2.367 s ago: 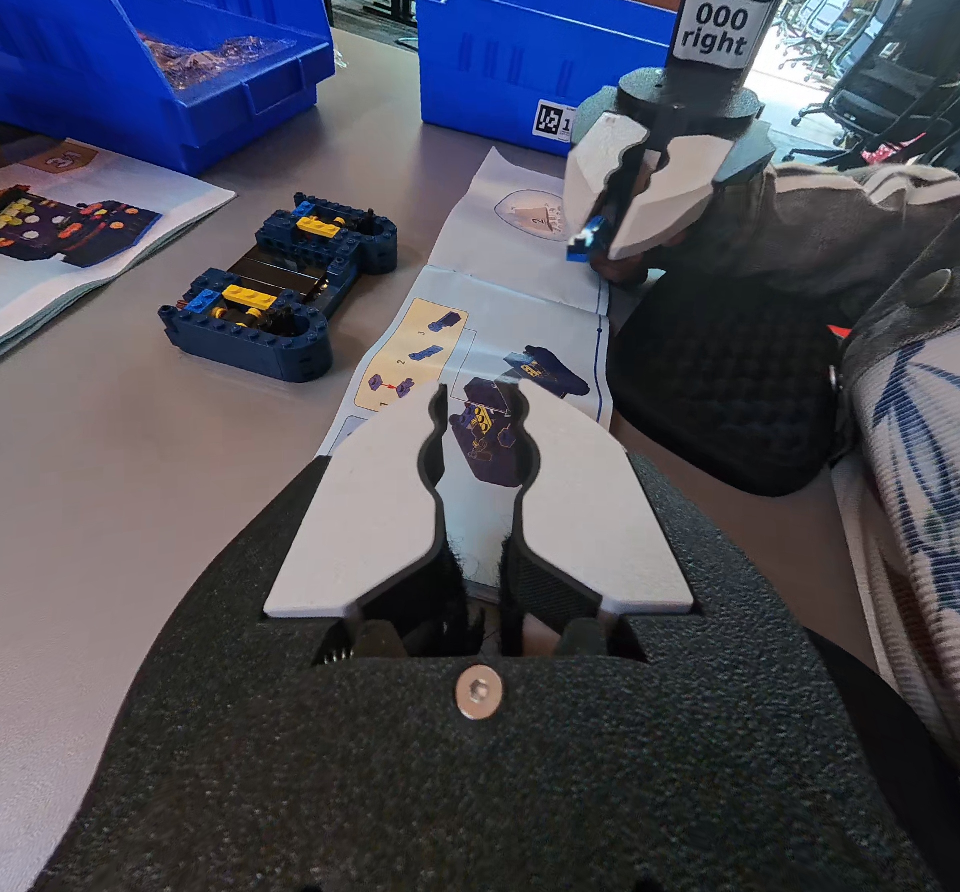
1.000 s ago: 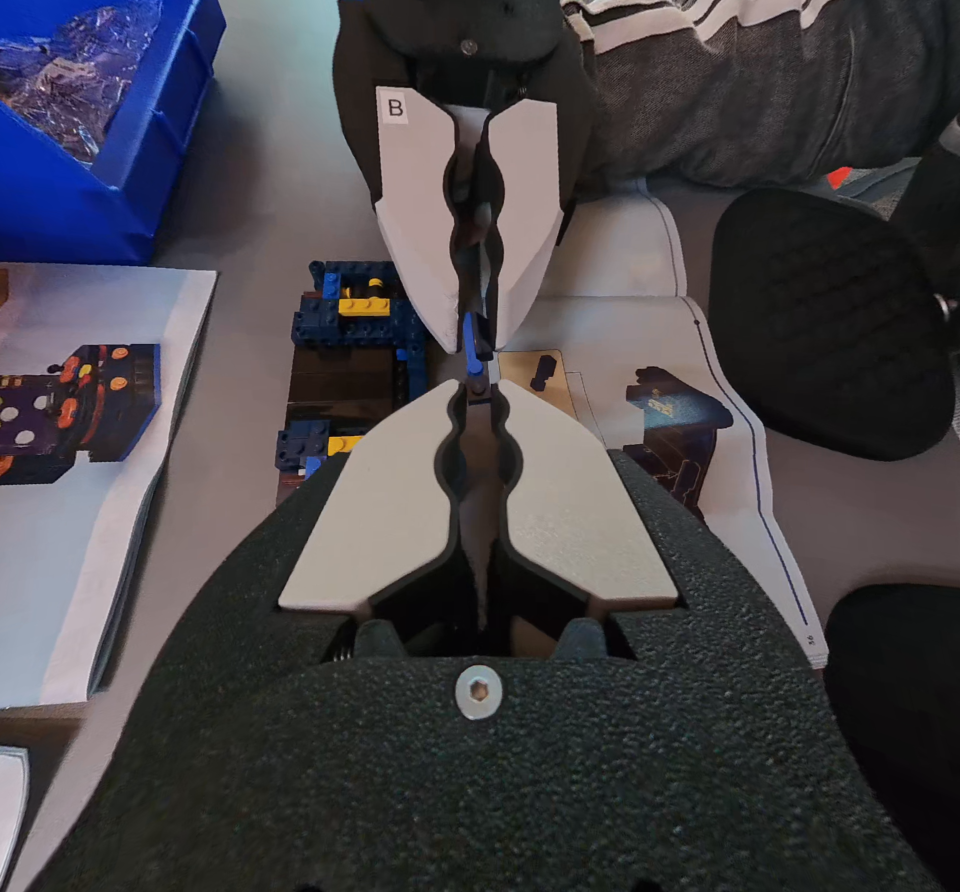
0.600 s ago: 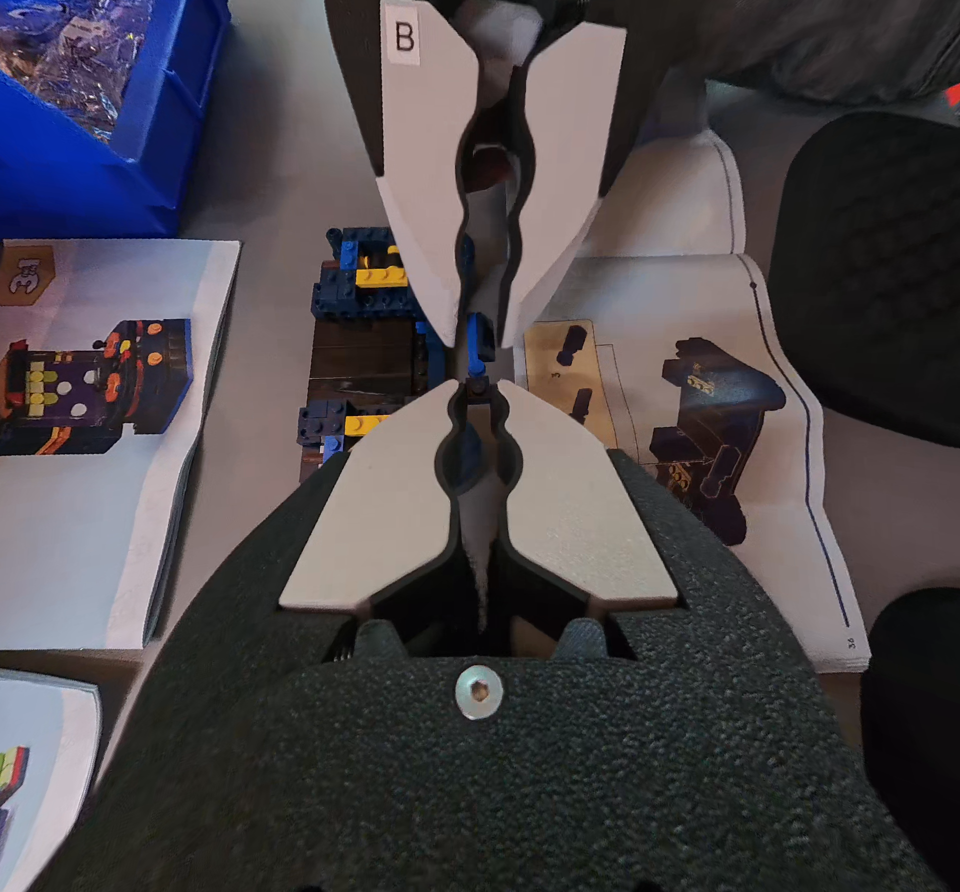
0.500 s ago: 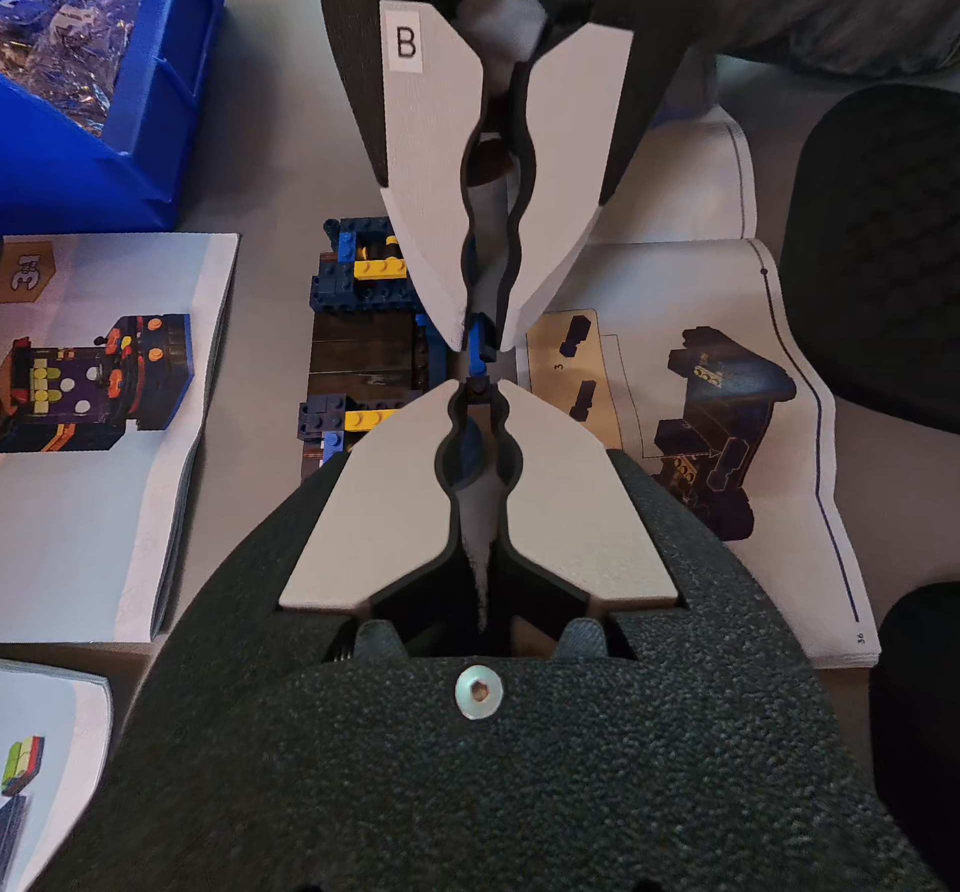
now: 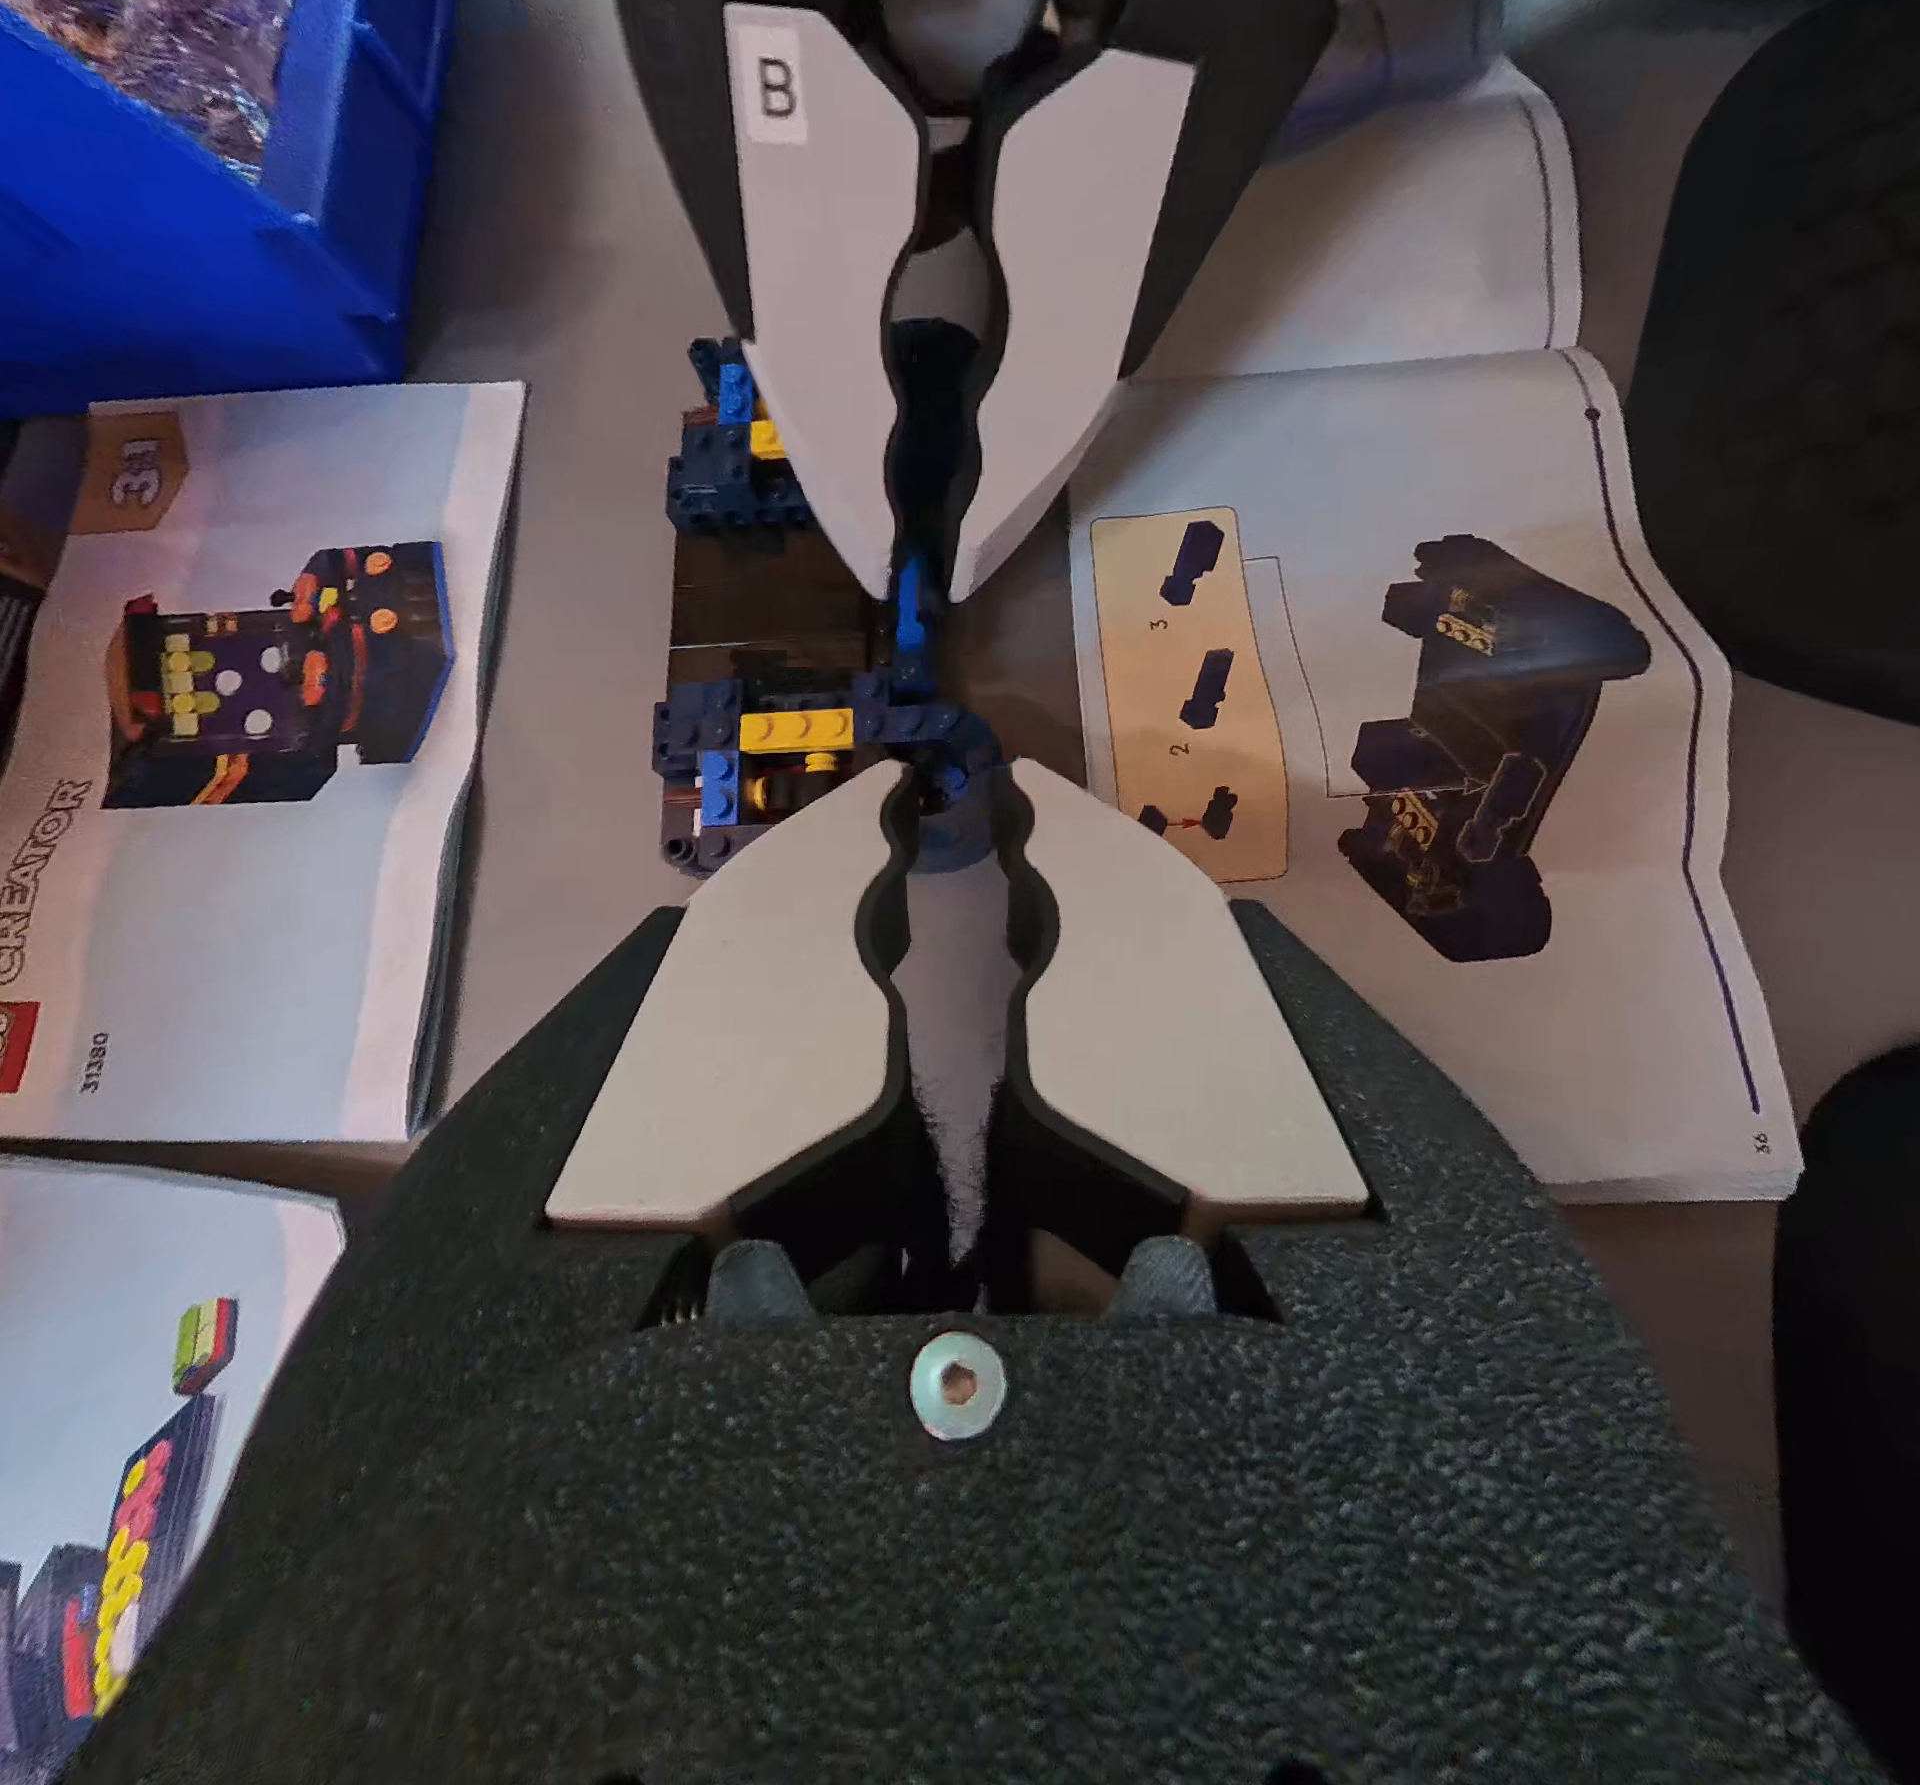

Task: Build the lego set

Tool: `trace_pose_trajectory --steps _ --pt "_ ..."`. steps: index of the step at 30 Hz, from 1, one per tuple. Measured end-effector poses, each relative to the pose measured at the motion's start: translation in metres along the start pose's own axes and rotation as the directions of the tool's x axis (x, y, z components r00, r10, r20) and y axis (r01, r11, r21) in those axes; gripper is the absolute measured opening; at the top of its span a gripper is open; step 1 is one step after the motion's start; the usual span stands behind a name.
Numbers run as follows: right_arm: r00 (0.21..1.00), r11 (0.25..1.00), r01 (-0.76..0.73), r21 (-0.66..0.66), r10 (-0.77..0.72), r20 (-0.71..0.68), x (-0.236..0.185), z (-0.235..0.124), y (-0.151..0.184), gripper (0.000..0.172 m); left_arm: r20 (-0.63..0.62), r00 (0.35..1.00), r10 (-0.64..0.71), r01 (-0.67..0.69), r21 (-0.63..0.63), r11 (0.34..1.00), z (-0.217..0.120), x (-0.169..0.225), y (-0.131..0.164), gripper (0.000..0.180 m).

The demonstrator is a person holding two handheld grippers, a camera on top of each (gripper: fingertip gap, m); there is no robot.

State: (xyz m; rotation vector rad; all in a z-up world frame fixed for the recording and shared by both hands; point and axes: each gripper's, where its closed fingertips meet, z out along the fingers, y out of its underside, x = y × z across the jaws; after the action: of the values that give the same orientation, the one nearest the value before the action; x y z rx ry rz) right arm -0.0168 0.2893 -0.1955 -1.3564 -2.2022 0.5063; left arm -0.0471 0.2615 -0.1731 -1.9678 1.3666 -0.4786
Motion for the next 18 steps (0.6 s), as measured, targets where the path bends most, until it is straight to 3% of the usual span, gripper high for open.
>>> trace_pose_trajectory --steps 5,10,18 --pt "1.0 1.0 -0.011 -0.015 0.011 0.009 -0.001 0.004 0.002 0.009 -0.031 0.999 0.012 -0.012 -0.007 1.0 0.009 0.006 -0.006 0.03" --pt "0.999 0.999 -0.044 0.014 0.043 0.03 -0.001 0.006 0.0 0.009 -0.05 0.998 0.042 -0.048 -0.118 0.992 0.019 0.013 -0.005 0.047" --pt "0.995 0.996 -0.082 0.04 0.08 0.053 -0.001 0.009 0.002 0.009 -0.045 0.994 0.101 -0.108 -0.224 0.968 0.029 0.014 0.001 0.049"
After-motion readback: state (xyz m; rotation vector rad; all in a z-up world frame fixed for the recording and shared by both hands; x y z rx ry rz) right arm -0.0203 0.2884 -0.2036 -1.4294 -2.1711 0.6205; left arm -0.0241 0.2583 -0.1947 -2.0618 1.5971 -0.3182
